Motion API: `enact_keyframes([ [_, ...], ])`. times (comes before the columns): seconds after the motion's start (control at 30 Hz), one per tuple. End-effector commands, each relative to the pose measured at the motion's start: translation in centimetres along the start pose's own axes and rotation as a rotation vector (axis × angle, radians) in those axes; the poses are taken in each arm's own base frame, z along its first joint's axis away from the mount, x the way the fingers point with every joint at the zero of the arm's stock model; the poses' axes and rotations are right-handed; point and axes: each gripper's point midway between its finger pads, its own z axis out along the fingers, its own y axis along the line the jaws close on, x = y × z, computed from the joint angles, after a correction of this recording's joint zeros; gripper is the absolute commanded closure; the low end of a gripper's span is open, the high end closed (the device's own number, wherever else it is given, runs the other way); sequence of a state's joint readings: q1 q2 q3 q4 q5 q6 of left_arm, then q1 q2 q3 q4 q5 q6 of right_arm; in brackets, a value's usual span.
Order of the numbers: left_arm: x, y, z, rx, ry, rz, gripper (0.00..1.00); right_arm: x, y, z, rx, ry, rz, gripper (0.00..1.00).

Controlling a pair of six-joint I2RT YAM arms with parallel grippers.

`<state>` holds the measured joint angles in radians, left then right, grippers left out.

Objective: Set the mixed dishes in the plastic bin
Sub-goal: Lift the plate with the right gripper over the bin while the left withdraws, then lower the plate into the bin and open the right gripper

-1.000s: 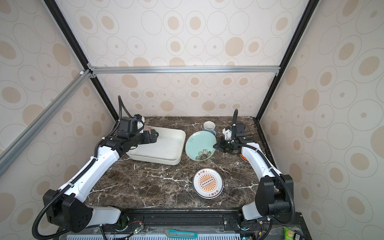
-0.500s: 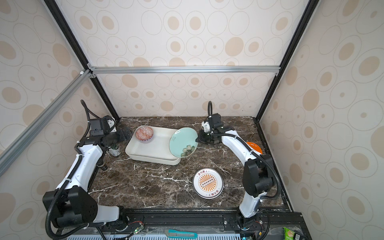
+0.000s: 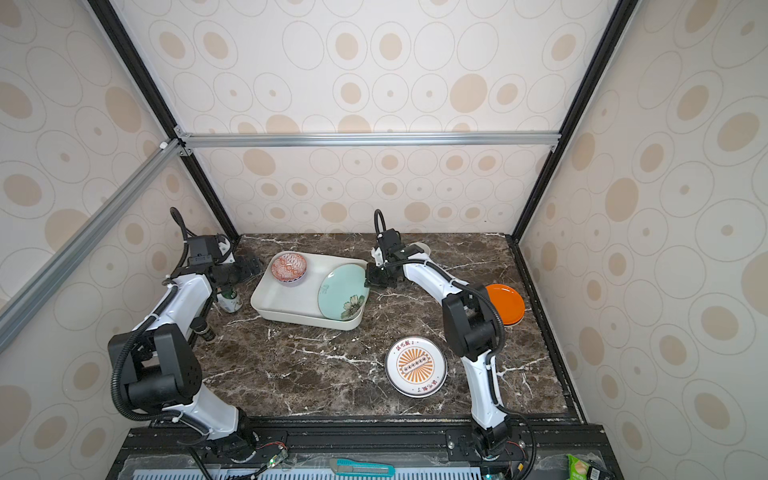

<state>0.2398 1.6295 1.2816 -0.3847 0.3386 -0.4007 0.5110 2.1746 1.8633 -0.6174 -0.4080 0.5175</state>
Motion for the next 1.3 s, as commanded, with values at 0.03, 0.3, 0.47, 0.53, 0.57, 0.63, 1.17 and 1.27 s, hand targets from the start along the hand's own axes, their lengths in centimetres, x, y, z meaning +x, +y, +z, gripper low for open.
enact_keyframes([
  [0.03, -2.2, -1.0, -0.4, 0.040, -0.051, 0.002, 0.01, -2.3, 3.6, 0.1, -0.093, -0.038, -0.045, 1.00],
  [0.3, -1.4, -0.6, 0.8, 0.045, -0.018, -0.004, 0.01, -2.7, 3.0, 3.1, -0.085, 0.002, -0.038, 1.00],
  [0.47, -1.3, -0.5, 0.9, 0.043, -0.014, -0.002, 0.01, -2.7, 2.1, 3.3, -0.056, 0.007, -0.034, 0.87],
  [0.53, -1.2, -0.5, 1.0, 0.046, -0.009, -0.003, 0.01, -2.6, 1.7, 3.3, -0.050, 0.010, -0.028, 0.81],
  [0.57, -1.1, -0.5, 1.1, 0.047, -0.005, -0.004, 0.01, -2.6, 1.5, 3.3, -0.049, 0.011, -0.024, 0.78],
  [0.63, -1.0, -0.5, 1.3, 0.053, 0.000, -0.006, 0.01, -2.5, 1.2, 3.2, -0.046, 0.016, -0.014, 0.68],
  [1.17, -0.7, -2.9, -0.6, 0.126, -0.026, 0.042, 0.01, -1.4, 1.4, -4.1, -0.013, -0.061, -0.065, 0.57],
  [1.27, -0.5, -2.9, -0.4, 0.104, -0.014, 0.051, 0.01, -0.5, 1.3, -6.7, 0.023, -0.090, -0.100, 0.55],
])
